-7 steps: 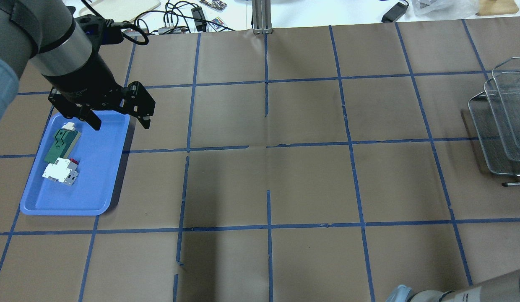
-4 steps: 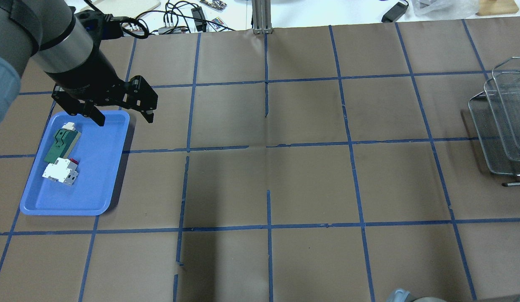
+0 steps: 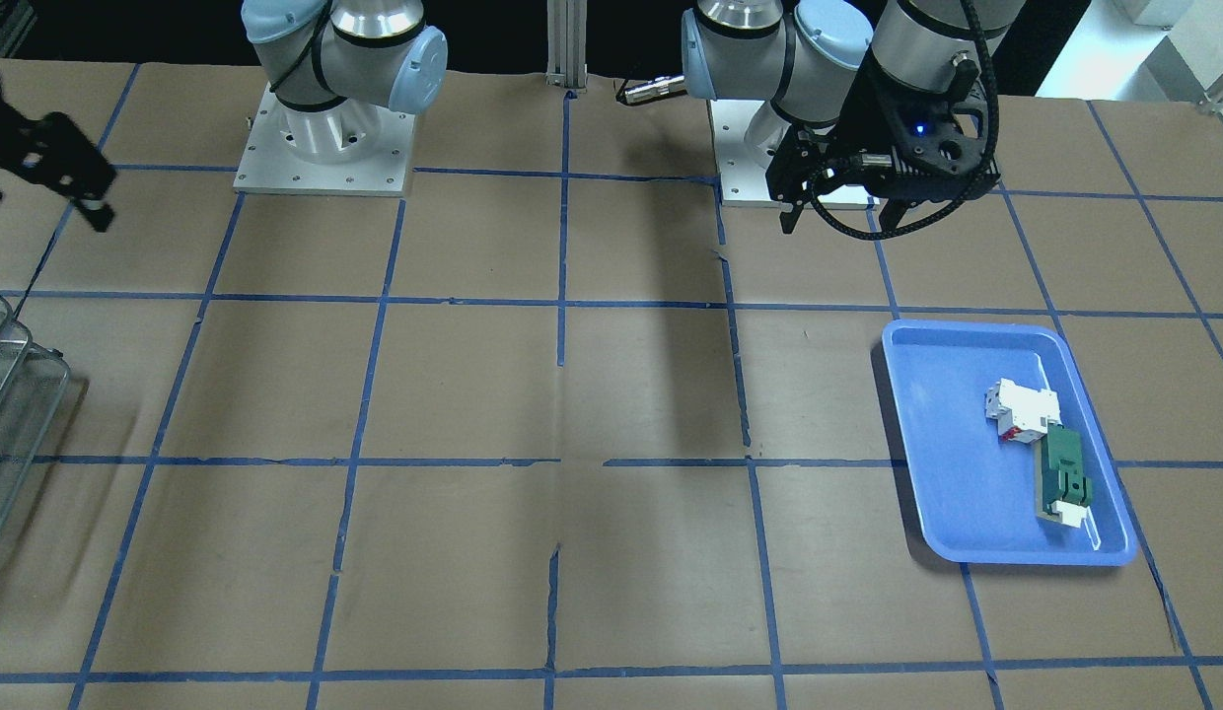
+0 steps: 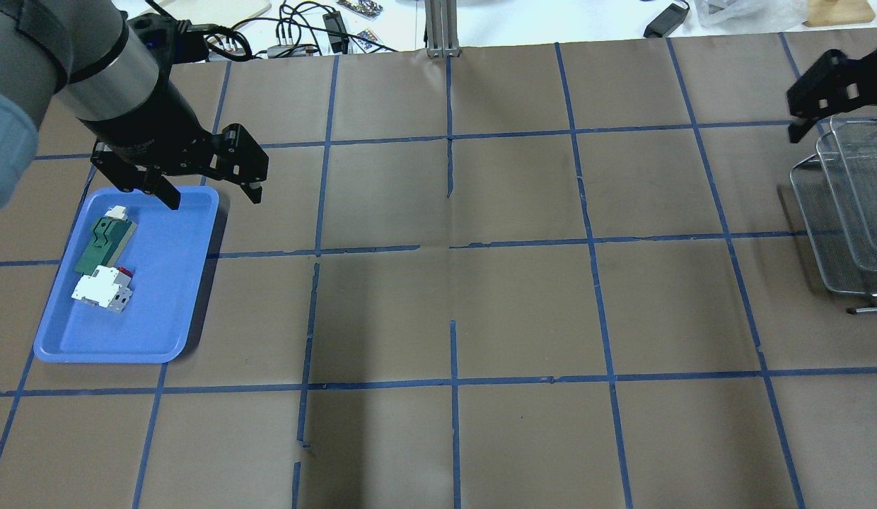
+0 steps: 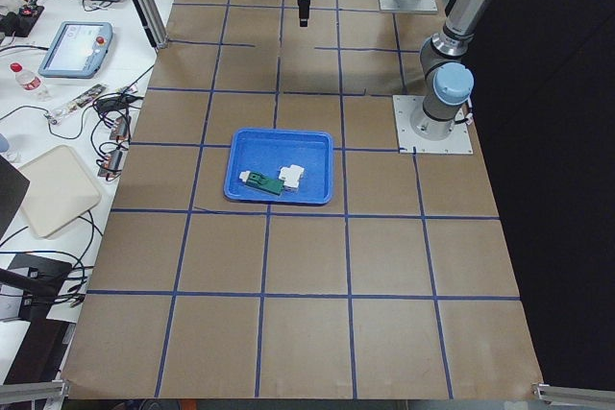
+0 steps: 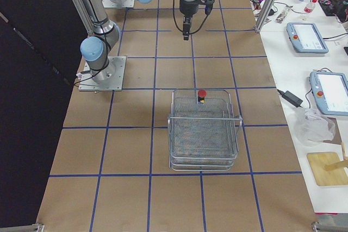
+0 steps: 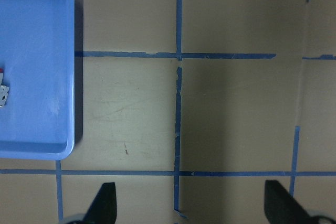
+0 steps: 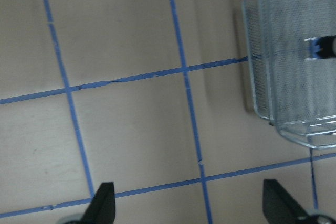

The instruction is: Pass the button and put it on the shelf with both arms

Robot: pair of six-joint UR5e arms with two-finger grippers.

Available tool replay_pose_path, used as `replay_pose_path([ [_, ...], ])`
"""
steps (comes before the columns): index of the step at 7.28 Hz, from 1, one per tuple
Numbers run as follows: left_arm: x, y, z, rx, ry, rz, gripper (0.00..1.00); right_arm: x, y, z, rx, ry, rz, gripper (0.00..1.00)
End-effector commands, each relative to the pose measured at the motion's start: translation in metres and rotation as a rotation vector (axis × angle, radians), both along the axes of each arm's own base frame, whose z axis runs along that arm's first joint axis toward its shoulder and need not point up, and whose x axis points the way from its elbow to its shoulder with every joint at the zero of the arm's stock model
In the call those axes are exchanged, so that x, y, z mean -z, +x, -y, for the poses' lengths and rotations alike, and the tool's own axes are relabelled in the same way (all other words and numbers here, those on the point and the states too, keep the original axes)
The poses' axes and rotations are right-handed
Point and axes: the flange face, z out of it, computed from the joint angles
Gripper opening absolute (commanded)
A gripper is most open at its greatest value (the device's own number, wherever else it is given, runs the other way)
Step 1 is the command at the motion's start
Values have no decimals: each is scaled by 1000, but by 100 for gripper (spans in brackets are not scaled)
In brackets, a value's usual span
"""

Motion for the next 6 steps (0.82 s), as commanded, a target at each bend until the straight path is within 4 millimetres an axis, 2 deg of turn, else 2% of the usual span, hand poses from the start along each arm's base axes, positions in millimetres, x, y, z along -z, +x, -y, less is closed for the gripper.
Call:
replay_pose_path([
  [1,0,0,0,0,0,0,100,9,124,-19,-61,1,-8,100],
  [3,0,0,0,0,0,0,100,13,129,-20,-62,14,6,100],
  [6,0,-1,0,1,0,0,100,19,129,-33,-81,55,2,100],
])
